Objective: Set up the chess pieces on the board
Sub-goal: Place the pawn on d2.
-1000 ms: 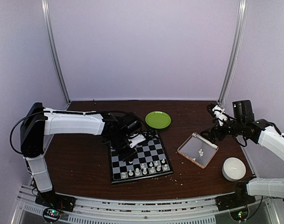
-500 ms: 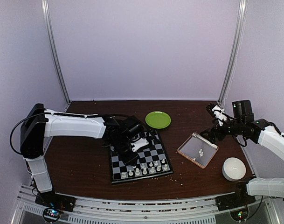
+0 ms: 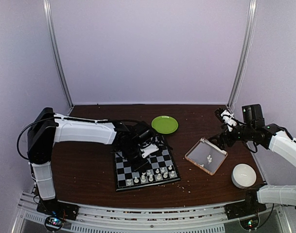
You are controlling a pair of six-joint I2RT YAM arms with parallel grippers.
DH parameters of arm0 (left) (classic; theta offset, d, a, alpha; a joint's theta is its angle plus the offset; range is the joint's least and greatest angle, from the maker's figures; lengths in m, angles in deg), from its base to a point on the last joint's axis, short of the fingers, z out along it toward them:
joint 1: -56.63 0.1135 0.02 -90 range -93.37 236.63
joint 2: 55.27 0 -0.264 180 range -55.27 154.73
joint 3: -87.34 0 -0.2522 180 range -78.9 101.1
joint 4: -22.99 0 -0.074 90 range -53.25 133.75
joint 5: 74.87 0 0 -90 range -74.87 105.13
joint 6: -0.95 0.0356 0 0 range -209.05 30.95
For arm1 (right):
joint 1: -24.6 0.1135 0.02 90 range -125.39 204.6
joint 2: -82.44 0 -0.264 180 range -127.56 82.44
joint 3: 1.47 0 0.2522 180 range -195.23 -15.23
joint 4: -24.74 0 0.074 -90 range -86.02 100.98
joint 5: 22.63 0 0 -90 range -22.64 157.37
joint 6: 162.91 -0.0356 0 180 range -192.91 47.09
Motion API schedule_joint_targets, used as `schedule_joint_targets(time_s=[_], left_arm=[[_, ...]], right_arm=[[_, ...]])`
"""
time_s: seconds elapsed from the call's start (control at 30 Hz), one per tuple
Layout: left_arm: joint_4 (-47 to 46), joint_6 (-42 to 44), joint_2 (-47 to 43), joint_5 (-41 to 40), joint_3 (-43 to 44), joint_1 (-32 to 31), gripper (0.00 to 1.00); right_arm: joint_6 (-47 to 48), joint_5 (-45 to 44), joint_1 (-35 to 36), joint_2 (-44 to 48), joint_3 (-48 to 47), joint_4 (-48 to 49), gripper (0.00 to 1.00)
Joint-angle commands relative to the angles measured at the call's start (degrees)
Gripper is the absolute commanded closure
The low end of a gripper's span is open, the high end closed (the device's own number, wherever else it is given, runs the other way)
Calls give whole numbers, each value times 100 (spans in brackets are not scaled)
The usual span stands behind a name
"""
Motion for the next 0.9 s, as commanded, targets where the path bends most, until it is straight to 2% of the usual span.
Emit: schedule_joint_targets(time_s=[0.0, 0.87], left_arm=[[-148, -68, 135, 39, 150, -32, 94], [-88, -128, -67, -17, -184, -40, 97]], right_arm=[[43, 66, -22, 39, -181, -49, 1], [52, 110, -21, -102, -209, -85, 0]])
